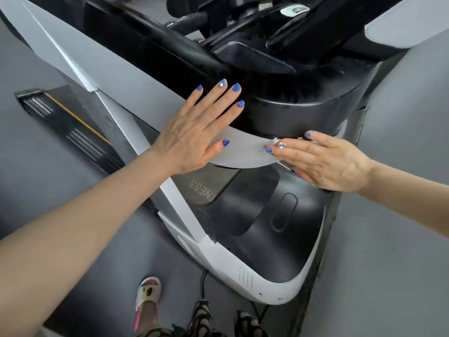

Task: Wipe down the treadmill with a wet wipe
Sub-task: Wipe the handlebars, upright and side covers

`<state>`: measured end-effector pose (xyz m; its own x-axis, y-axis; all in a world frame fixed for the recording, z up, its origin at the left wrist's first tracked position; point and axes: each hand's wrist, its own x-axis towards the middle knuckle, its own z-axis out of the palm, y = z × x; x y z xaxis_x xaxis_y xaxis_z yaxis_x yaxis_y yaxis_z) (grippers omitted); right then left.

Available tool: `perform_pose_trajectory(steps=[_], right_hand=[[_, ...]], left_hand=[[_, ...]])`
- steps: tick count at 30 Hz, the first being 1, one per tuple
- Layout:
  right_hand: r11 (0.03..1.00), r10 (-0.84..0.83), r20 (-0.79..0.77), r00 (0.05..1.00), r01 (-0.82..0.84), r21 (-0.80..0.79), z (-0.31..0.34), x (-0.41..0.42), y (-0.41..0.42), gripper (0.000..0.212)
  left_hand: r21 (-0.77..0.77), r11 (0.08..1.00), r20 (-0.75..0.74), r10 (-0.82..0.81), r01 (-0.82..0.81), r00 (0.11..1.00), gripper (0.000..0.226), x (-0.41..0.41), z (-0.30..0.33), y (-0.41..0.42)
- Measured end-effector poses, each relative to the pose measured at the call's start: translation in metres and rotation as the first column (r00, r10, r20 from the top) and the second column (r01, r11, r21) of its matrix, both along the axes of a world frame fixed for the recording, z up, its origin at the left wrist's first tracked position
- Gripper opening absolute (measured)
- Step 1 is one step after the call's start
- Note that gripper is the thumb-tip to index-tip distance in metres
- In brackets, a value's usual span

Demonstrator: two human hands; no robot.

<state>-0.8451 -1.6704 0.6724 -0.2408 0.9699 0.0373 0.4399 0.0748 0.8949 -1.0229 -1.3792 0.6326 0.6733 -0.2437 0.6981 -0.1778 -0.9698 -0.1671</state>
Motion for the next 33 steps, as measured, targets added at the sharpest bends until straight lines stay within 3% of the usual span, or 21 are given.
perform_pose_trajectory(steps=[6, 11, 14, 17, 23, 27, 33], right_hand=[[0.997, 0.070, 0.058, 0.996, -0.069, -0.017, -0.031, 0.013, 0.011, 0.065], [0.996, 0.043, 0.244, 0.969, -0.023, -0.083, -0.064, 0.020, 0.016, 0.075], [0.993, 0.025, 0.227, 0.974, 0.003, -0.121, -0.077, 0.022, 0.019, 0.068], [0.997, -0.013, 0.116, 0.993, 0.022, -0.073, -0.072, 0.016, 0.013, 0.075], [0.972, 0.073, -0.048, 0.996, -0.061, 0.227, -0.036, -0.007, 0.007, 0.071], [0.916, 0.050, -0.244, 0.968, 0.054, 0.398, -0.030, -0.019, 0.004, 0.074], [0.854, 0.005, -0.492, 0.871, 0.252, 0.456, -0.014, -0.063, 0.051, 0.074]], left_hand=[[-0.008, 1.000, 0.023, 0.017, -0.017, 1.000, 0.068, 0.008, -0.007, -0.001], [-0.027, 0.999, 0.028, 0.027, -0.026, 0.999, 0.068, 0.010, -0.011, -0.001], [-0.037, 0.999, 0.037, 0.039, -0.038, 0.999, 0.067, 0.012, -0.014, -0.002], [-0.018, 0.999, 0.060, 0.035, -0.034, 0.998, 0.070, 0.015, -0.019, -0.001], [0.002, 1.000, 0.065, 0.029, -0.029, 0.997, 0.082, 0.016, -0.022, 0.001], [0.014, 1.000, 0.065, 0.019, -0.020, 0.998, 0.077, 0.015, -0.022, 0.001], [-0.003, 1.000, 0.080, 0.023, -0.023, 0.997, 0.078, 0.017, -0.024, -0.001]])
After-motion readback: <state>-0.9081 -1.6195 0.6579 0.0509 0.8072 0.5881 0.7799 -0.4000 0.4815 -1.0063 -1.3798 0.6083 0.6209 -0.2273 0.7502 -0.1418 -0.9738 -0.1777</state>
